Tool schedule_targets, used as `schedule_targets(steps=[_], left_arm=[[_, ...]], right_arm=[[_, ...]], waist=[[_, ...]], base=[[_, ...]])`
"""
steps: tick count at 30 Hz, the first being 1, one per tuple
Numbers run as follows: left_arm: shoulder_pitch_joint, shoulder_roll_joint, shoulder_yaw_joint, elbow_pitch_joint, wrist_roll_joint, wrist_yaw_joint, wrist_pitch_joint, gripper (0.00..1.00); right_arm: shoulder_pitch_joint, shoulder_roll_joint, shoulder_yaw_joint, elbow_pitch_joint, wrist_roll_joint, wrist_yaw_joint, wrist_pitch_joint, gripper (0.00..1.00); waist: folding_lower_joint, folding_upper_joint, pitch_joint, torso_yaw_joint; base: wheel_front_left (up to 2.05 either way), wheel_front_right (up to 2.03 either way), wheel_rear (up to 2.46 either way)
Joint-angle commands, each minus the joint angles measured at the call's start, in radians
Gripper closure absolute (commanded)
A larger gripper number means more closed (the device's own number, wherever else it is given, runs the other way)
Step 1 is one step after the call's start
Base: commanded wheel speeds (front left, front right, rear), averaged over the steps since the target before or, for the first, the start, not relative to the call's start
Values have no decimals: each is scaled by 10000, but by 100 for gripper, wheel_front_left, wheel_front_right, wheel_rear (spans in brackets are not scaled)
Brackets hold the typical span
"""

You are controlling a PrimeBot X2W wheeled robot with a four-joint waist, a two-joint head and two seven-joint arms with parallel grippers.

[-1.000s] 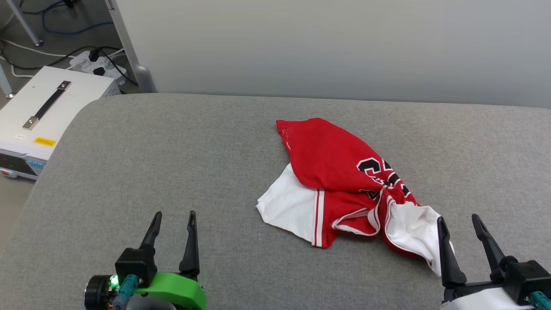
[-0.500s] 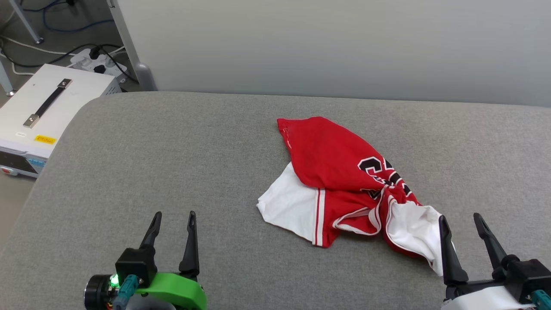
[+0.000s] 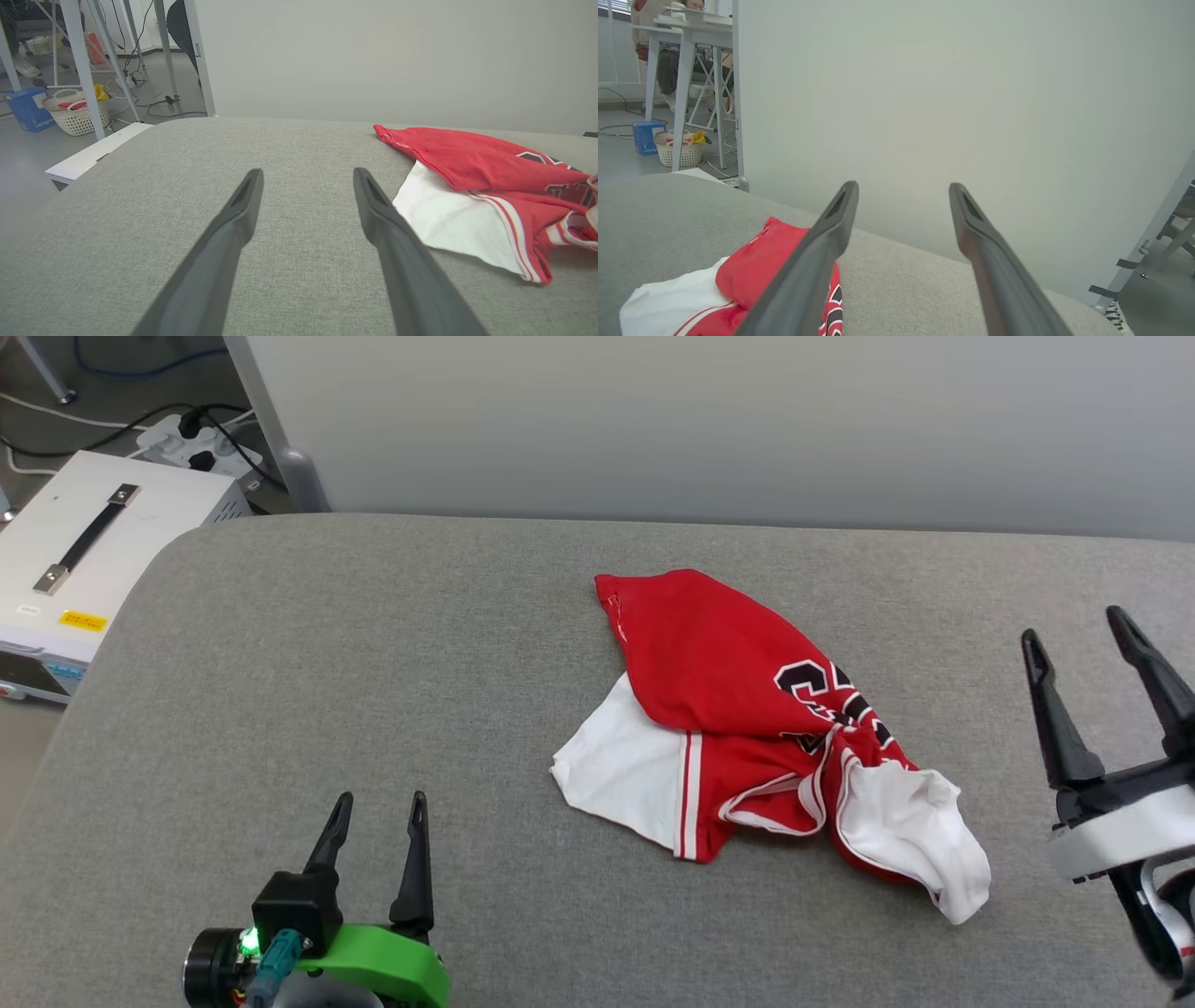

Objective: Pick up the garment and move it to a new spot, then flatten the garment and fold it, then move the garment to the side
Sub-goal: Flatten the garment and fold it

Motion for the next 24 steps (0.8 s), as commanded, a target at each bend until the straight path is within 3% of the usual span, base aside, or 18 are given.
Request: schedule_targets(steps=[1, 6, 12, 18, 24], left_arm=[[-139, -53, 47, 5, 56, -62, -59, 0], [-222, -68, 115, -66, 49, -71, -59, 0], [-462, -78, 137, -166, 60, -88, -59, 0], [-861, -82, 17, -257, -14, -88, -59, 0], [-1323, -84, -181, -326, -161, 8, -59, 0]], right_arm=[[-339, -523, 473, 123, 442, -7, 488, 0], [-1107, -2484, 2212, 32, 2309, -7, 3094, 0], [-1841, -4089, 3845, -195, 4156, -7, 6184, 0], [-2361, -4599, 5083, -47, 5333, -7, 8513, 0], [-2740, -4328, 6071, 887, 5618, -7, 8689, 0]], waist=[[0, 0, 63, -38], [0, 0, 316, -111], [0, 0, 742, -115], [0, 0, 1326, 86], [0, 0, 2022, 411]], base=[[0, 0, 0], [0, 0, 0], [0, 0, 0], [0, 0, 0], [0, 0, 0]])
